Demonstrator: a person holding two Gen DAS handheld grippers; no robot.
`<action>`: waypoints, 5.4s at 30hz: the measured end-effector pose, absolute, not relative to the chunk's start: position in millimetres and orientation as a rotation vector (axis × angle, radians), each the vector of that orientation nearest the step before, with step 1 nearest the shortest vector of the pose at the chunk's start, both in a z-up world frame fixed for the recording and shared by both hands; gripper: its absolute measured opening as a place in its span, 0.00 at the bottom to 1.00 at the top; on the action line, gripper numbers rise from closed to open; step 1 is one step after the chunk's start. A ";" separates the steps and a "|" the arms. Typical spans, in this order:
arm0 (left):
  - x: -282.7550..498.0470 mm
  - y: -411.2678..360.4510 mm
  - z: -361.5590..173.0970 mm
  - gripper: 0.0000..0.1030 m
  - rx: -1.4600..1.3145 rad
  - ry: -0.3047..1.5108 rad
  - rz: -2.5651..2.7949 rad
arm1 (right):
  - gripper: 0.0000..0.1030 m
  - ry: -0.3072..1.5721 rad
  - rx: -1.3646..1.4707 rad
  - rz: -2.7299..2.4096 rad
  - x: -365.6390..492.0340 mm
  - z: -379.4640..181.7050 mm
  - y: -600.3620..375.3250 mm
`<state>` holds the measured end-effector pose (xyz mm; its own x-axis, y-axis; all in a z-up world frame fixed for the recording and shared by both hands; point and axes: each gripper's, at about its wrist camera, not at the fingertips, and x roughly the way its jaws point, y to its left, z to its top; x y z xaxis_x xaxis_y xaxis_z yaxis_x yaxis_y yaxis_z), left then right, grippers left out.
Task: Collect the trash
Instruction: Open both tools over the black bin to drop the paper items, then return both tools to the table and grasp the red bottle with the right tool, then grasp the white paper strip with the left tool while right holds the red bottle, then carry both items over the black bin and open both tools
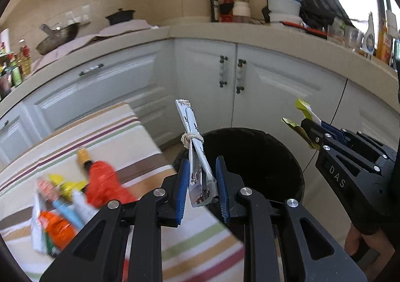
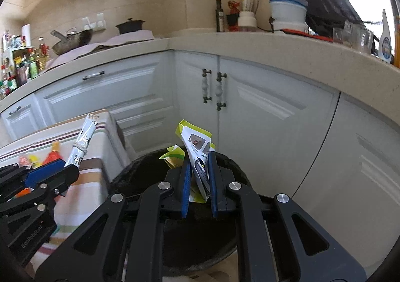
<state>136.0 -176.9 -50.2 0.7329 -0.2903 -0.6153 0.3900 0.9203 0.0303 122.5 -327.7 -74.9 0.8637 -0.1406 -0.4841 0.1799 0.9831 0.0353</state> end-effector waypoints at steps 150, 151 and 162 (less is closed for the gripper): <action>21.3 -26.0 -75.9 0.09 0.078 0.737 -0.039 | 0.23 0.562 0.021 0.123 40.9 -91.0 -215.3; 21.1 -27.5 -72.0 0.09 0.079 0.726 -0.049 | 0.23 0.559 0.020 0.119 41.3 -89.7 -216.1; 59.8 -68.2 -37.6 0.09 0.051 0.627 -0.177 | 0.23 0.495 0.014 0.016 64.4 -66.8 -247.0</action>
